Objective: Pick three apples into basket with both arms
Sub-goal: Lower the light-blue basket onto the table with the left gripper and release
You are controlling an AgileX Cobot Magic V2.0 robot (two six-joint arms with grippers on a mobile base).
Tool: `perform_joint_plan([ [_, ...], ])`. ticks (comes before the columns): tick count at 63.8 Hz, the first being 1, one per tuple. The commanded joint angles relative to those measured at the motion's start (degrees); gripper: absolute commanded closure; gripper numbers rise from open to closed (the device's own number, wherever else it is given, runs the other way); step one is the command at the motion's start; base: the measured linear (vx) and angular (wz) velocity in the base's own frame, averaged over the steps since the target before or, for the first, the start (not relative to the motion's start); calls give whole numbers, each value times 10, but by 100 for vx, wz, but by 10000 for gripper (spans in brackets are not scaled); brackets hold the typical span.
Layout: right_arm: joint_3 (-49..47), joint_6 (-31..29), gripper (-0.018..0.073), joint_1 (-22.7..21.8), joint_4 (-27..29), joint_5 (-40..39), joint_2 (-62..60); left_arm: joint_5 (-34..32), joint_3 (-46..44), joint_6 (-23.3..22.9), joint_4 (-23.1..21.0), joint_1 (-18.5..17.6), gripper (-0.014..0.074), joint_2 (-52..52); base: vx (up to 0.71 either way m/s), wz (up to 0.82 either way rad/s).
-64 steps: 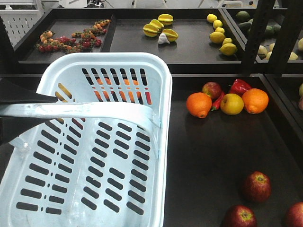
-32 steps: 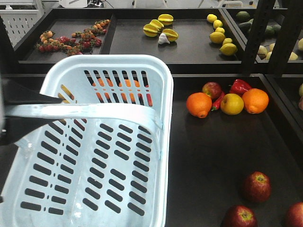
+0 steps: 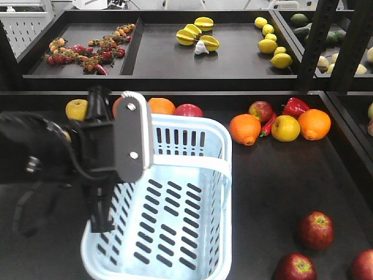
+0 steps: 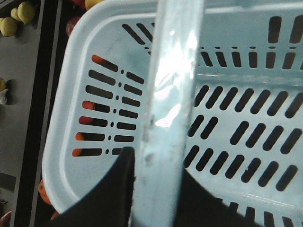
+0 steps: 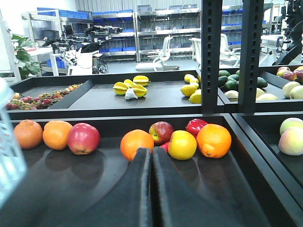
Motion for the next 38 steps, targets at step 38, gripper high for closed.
perform_joint_plan([
  [38, 8, 1, 568, -4, -4, -44, -6, -240, 33, -7, -64, -3, 587, 152, 0, 0],
])
